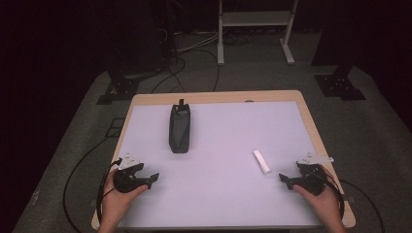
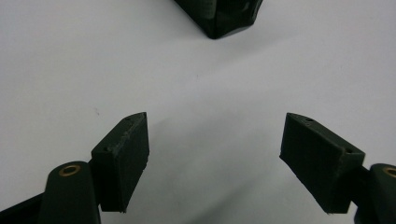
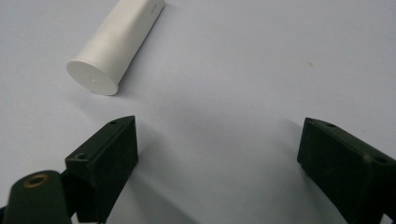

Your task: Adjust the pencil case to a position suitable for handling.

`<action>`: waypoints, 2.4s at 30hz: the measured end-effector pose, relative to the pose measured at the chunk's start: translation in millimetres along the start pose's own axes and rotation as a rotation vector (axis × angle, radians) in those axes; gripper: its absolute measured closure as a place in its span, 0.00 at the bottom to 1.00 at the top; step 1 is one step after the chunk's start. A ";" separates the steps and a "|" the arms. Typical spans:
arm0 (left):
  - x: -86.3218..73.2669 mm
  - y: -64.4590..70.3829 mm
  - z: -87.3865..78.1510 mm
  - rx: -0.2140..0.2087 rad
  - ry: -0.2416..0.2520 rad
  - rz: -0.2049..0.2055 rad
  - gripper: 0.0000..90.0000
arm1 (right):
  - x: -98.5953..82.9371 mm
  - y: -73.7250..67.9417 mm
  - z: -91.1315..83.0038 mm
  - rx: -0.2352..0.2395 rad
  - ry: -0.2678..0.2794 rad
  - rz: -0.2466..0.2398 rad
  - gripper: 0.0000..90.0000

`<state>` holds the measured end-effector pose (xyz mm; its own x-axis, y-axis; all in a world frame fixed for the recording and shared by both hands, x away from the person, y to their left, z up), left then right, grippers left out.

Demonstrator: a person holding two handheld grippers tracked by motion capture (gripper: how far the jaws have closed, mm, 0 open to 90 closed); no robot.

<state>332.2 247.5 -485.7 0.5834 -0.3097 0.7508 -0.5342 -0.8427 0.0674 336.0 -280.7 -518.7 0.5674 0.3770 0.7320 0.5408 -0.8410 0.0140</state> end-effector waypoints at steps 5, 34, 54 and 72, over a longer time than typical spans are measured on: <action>11.1 -1.8 -0.1 0.008 0.010 0.001 0.26 | 0.0 0.0 0.0 0.000 0.000 0.000 0.13; 62.9 -14.4 8.1 0.018 0.076 -0.008 0.28 | 0.0 -0.1 0.0 -0.001 0.000 -0.001 0.13; 101.7 -19.6 25.7 0.020 0.092 -0.005 0.30 | -0.1 0.0 -0.1 -0.001 0.000 -0.001 0.13; 128.7 -19.3 54.2 0.013 0.086 -0.011 0.33 | -0.1 0.1 -0.1 -0.001 -0.001 -0.003 0.13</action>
<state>450.7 200.1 -426.1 0.5340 -0.2622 0.8038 -0.5196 -0.8517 0.0674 336.0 -280.9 -518.7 0.5663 0.3796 0.7316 0.5418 -0.8404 0.0166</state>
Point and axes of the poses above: each handheld gripper's, and its own axes: z roughly forward along the jaws, x roughly out of its top, y roughly to its right, the point moved 5 cm from there along z, roughly forward along the jaws, and after that the axes turned 2 degrees about -z, right-handed, at the moved point
